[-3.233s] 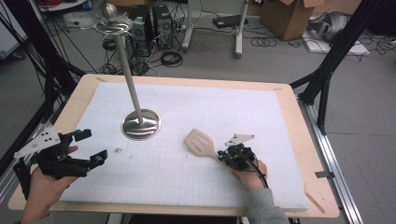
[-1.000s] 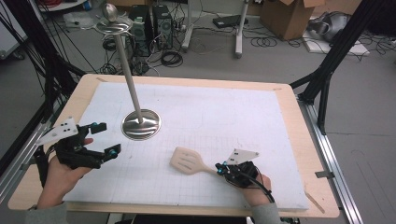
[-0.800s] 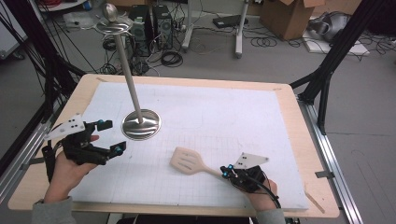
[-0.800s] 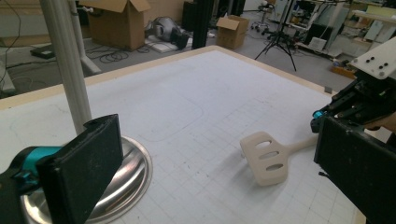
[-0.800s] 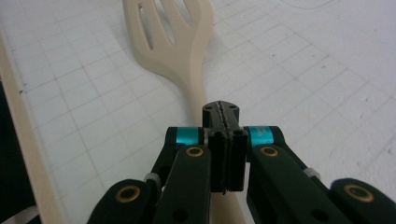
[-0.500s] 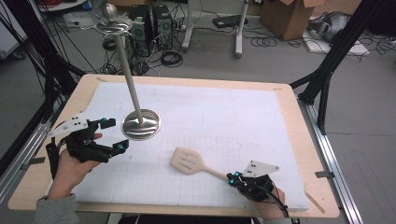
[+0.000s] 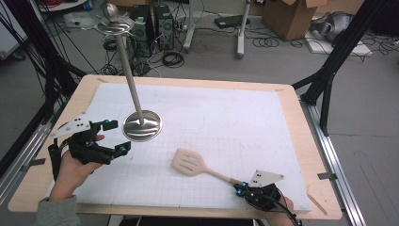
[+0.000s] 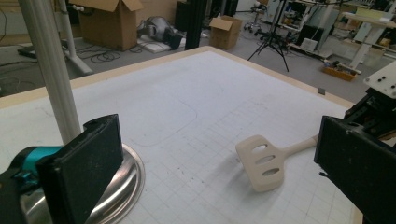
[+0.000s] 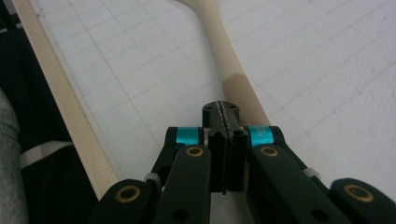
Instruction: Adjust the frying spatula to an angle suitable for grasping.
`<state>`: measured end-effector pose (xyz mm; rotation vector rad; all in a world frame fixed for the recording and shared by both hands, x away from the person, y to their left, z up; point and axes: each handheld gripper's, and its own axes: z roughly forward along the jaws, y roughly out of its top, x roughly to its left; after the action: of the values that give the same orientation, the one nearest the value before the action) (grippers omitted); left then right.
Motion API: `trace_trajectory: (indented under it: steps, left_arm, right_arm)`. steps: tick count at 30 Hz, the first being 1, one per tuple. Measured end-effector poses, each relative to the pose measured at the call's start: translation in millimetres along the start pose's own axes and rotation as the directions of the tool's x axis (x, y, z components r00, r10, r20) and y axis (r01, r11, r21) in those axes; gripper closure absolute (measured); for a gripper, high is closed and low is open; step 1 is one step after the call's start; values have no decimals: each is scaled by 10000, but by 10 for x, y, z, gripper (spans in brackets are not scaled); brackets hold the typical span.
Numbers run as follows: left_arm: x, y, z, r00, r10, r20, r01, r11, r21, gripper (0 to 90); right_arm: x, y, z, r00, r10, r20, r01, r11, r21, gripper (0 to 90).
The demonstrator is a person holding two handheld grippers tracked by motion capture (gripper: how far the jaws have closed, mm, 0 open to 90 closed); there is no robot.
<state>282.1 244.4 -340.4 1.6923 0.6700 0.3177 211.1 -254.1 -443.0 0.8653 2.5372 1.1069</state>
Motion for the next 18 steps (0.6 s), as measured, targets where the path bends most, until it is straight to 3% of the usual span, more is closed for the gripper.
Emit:
trace_trajectory:
  steps: [18]
  left_arm:
    - [-5, -15, -7, 9999, 18, -109, -17, 9999, 110, 18]
  right_arm:
    - [-56, -13, 7, 9999, -98, 89, 97, 9999, 110, 900]
